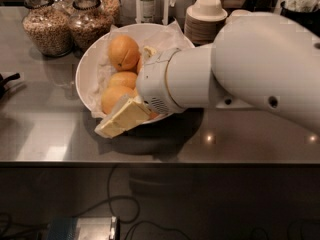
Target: Pick orange from white bowl
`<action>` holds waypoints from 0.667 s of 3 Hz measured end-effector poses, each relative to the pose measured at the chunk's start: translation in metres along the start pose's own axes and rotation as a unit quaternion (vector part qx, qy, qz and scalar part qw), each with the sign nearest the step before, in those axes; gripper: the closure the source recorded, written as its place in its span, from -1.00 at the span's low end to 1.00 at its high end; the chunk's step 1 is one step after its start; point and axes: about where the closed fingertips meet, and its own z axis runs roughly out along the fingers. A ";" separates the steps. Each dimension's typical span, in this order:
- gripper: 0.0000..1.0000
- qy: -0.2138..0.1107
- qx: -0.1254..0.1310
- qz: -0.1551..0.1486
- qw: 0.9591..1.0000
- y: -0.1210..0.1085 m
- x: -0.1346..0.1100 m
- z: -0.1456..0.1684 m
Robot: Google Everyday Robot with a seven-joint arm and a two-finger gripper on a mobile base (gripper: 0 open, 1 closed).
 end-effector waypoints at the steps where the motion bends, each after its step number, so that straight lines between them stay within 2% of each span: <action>1: -1.00 0.009 0.013 0.027 1.000 -0.018 0.018 0.014; 2: -1.00 0.026 0.028 0.056 0.998 -0.033 0.038 0.023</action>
Offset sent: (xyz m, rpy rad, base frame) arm 0.0681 -0.0321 -0.0591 0.0140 0.1345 -0.2021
